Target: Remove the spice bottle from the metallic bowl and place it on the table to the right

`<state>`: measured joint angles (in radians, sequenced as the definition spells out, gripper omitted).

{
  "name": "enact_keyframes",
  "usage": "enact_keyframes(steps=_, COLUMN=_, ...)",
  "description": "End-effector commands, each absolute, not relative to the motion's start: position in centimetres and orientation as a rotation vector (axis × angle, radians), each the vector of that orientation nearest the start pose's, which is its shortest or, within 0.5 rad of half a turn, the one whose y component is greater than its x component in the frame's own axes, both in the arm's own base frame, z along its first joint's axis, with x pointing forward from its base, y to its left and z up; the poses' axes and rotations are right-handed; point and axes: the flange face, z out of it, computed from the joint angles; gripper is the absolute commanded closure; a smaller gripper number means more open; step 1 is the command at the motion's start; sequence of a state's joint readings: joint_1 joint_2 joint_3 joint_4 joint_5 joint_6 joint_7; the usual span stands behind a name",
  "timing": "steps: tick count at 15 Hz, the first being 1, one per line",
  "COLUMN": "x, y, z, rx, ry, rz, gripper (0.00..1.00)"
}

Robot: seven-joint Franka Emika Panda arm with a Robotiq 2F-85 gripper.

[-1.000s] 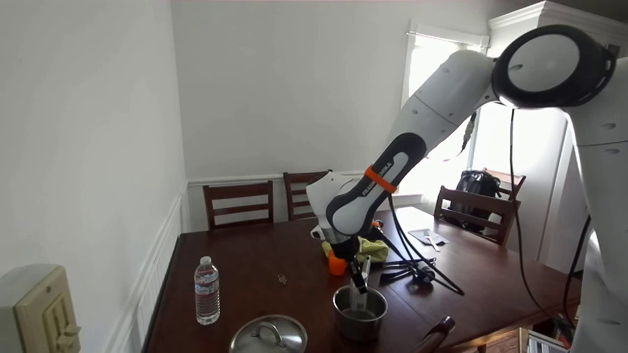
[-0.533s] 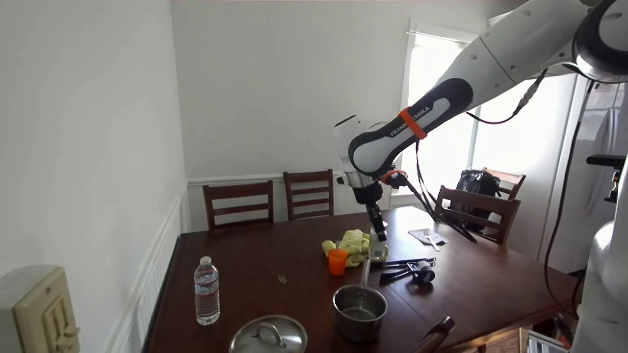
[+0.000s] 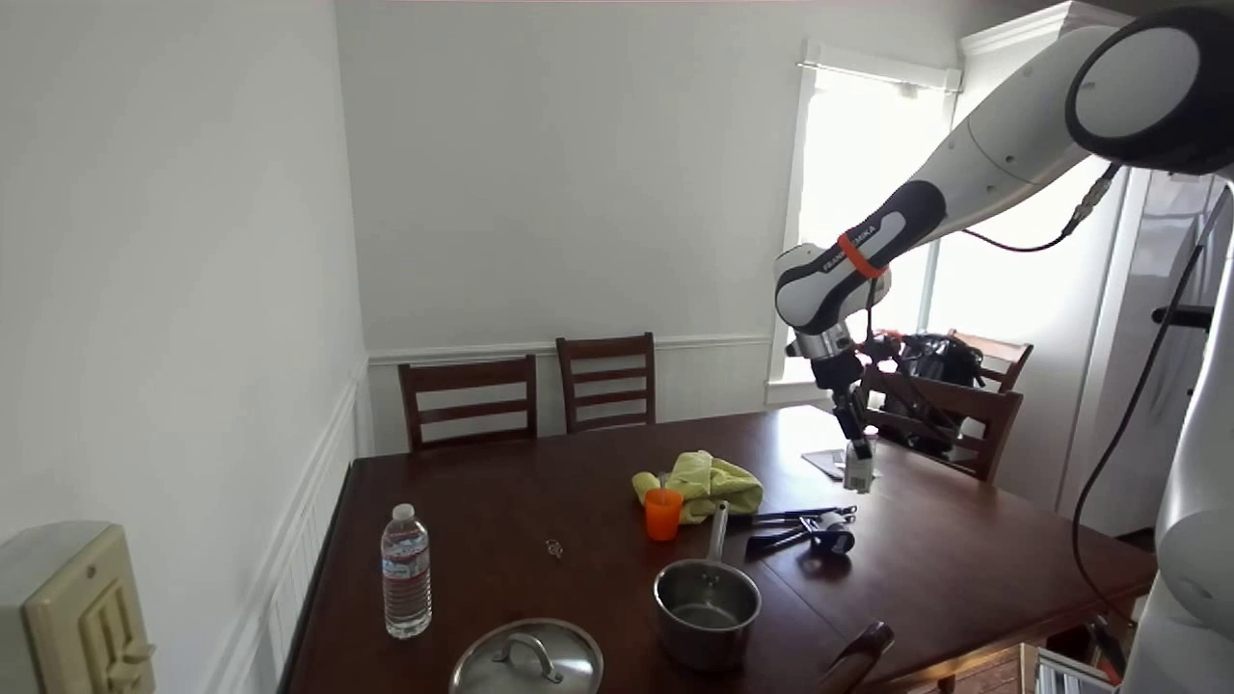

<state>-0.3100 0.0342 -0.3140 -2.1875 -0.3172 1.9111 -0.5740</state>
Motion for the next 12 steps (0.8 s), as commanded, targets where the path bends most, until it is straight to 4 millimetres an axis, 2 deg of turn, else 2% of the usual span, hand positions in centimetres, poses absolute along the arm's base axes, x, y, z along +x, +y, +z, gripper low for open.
enact_keyframes(steps=1, x=38.6, y=-32.4, z=35.1, rx=-3.12, ry=-0.127, rz=0.677, gripper=0.52)
enact_keyframes(steps=2, x=38.2, y=-33.0, z=34.8, rx=-3.114, ry=-0.11, rz=0.681, gripper=0.77)
enact_keyframes(steps=3, x=38.4, y=-31.3, z=34.7, rx=-3.152, ry=-0.177, rz=0.67, gripper=0.77)
enact_keyframes(steps=4, x=38.8, y=-31.9, z=34.9, rx=-3.19, ry=-0.173, rz=0.643, gripper=0.77)
enact_keyframes(steps=5, x=38.8, y=-33.9, z=35.2, rx=-3.204, ry=-0.253, rz=0.614, gripper=0.77)
enact_keyframes(steps=6, x=38.5, y=-36.1, z=35.5, rx=-3.191, ry=-0.406, rz=0.597, gripper=0.77)
enact_keyframes(steps=9, x=37.3, y=-40.3, z=36.9, rx=-3.217, ry=-0.61, rz=0.452, gripper=0.77)
enact_keyframes(steps=12, x=39.2, y=-43.5, z=36.7, rx=-3.15, ry=-0.819, rz=0.344, gripper=0.77)
